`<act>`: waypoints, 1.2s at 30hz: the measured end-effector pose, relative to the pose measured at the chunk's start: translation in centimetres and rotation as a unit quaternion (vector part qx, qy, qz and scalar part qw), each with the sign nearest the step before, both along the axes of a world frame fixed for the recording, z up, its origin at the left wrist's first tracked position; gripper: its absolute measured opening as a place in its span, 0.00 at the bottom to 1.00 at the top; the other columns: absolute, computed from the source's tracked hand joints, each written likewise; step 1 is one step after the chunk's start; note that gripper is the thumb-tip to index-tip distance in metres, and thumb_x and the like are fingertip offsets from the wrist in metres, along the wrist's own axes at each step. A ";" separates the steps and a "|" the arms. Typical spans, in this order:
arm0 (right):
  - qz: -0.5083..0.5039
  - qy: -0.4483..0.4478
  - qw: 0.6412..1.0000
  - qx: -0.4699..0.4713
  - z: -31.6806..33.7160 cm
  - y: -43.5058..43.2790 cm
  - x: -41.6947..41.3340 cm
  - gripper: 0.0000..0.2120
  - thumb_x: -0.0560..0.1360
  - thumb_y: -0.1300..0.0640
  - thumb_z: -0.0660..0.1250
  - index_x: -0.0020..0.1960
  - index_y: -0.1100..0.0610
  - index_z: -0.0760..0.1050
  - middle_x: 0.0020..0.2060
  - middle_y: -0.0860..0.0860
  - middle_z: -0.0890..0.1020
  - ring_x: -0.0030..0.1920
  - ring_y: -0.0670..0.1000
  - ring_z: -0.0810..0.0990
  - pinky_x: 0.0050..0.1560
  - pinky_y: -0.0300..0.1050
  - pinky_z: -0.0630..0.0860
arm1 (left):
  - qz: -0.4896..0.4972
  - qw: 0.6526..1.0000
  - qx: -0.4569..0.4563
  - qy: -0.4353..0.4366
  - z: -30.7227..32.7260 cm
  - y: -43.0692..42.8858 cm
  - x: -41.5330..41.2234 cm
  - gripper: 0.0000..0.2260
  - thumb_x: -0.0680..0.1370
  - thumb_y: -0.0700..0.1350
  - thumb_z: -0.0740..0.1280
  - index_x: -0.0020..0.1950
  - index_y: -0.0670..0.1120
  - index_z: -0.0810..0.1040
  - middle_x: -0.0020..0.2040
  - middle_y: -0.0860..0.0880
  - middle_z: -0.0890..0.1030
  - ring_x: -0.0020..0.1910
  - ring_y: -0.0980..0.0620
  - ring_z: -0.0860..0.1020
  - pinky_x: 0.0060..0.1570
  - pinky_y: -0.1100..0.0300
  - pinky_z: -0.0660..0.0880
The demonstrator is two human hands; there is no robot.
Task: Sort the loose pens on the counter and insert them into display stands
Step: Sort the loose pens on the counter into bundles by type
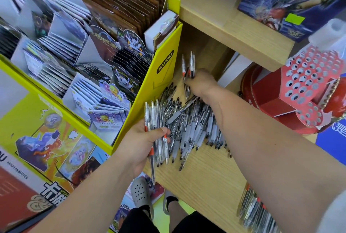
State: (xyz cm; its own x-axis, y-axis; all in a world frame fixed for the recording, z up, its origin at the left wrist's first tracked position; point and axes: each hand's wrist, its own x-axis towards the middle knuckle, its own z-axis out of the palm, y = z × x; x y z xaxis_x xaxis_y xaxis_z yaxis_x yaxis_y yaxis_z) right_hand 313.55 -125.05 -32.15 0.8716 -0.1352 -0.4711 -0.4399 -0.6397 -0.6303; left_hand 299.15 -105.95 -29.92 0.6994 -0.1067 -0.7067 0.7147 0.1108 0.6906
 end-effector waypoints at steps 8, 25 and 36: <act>0.098 0.004 0.995 -0.010 2.2 0.2 -1.6 0.10 0.83 0.52 0.63 0.54 0.58 0.78 0.45 0.54 0.81 0.47 0.56 0.79 0.47 0.49 0.74 | -0.001 1.000 0.001 0.000 0.6 -0.2 -0.2 0.11 0.78 0.38 0.71 0.59 0.45 0.78 0.46 0.44 0.86 0.44 0.47 0.83 0.53 0.45 0.72; 0.157 -0.033 0.987 -0.009 6.9 -1.2 -7.1 0.10 0.84 0.50 0.59 0.47 0.53 0.70 0.38 0.53 0.76 0.34 0.50 0.72 0.34 0.46 0.66 | -0.024 1.000 0.005 -0.010 2.6 -1.1 -0.7 0.08 0.79 0.37 0.69 0.58 0.43 0.77 0.51 0.38 0.85 0.33 0.59 0.82 0.27 0.67 0.73; -0.012 0.143 0.963 0.226 8.2 -3.2 -13.0 0.08 0.84 0.50 0.59 0.54 0.53 0.73 0.43 0.52 0.84 0.43 0.50 0.79 0.44 0.47 0.73 | 0.024 0.999 -0.023 0.007 3.3 -3.0 -0.9 0.09 0.78 0.37 0.70 0.57 0.45 0.78 0.42 0.44 0.85 0.46 0.42 0.82 0.58 0.35 0.74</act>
